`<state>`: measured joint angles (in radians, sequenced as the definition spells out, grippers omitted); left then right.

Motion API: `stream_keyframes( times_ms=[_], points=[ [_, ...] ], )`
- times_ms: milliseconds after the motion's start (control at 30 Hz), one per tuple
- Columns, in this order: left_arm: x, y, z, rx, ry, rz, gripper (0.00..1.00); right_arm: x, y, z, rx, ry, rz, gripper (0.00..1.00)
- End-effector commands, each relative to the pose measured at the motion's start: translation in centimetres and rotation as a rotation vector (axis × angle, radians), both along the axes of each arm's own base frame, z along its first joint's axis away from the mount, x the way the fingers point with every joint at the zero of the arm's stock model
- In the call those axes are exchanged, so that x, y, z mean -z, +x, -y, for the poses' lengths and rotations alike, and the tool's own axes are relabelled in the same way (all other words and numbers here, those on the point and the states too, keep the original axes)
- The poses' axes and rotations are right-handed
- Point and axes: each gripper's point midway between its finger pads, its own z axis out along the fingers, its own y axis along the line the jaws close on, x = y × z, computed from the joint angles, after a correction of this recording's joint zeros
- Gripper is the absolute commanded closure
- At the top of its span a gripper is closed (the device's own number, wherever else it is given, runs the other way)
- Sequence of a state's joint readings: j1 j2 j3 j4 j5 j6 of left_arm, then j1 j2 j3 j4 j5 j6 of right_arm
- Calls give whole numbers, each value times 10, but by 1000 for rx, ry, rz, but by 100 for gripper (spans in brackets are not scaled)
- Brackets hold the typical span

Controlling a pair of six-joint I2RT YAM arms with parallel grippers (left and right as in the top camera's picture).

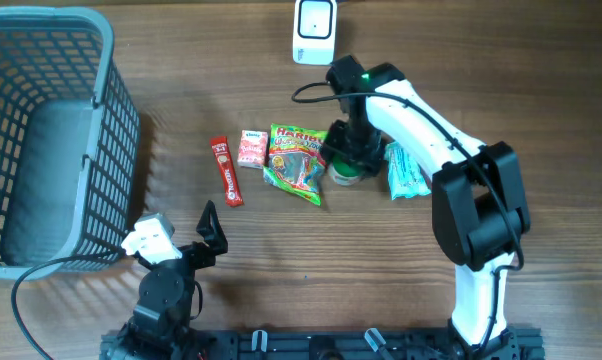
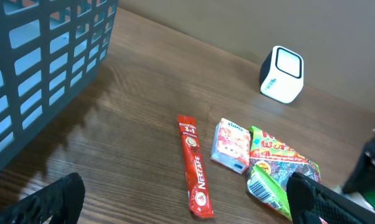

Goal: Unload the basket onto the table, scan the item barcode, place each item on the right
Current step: 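Close the right gripper around the green lid of the jar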

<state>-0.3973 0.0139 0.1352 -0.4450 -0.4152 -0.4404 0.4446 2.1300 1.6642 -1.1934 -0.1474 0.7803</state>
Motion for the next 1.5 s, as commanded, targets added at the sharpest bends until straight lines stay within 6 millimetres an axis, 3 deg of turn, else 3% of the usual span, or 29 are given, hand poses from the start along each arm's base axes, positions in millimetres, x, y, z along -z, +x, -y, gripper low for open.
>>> stream_keyframes(
  times_ms=[0, 100, 267, 300, 400, 467, 567, 600, 667, 700, 767, 967, 1167, 1333, 1467],
  points=[
    [0, 0, -1, -12, -10, 6, 0, -13, 15, 54, -263, -197, 72, 28],
    [1, 0, -1, -12, -10, 6, 0, -31, 25, 70, -472, -282, 129, 27],
    [1, 0, -1, -12, -10, 6, 0, -30, 34, 50, -655, -217, 180, 28],
    [1, 0, -1, -12, -10, 6, 0, -29, 28, 39, -782, -183, 169, 26],
    [1, 0, -1, -12, -10, 6, 0, -31, 24, 32, -869, -179, 164, 18],
    [1, 0, -1, -12, -10, 6, 0, -39, 30, 26, -864, -169, 192, 0],
    [1, 0, -1, -12, -10, 6, 0, -73, 35, 23, -751, -167, 216, 0],
    [1, 0, -1, -12, -10, 6, 0, -89, 34, 23, -642, -171, 222, 0],
    [1, 0, -1, -12, -10, 6, 0, -121, 31, 17, -217, -138, 239, 0],
    [1, 0, -1, -12, -10, 6, 0, -123, 27, 10, -109, -89, 216, 0],
    [1, 0, -1, -12, -10, 6, 0, -111, 22, 8, 61, -59, 148, 0],
    [1, 0, -1, -12, -10, 6, 0, -64, 16, 38, 136, -115, 51, 0],
    [1, 0, -1, -12, -10, 6, 0, -9, 16, 27, 143, -33, 54, 0],
    [1, 0, -1, -12, -10, 6, 0, 17, 17, 31, 142, -38, 84, 0],
    [1, 0, -1, -12, -10, 6, 0, 20, 25, 29, 116, -29, 123, 5]
  ],
)
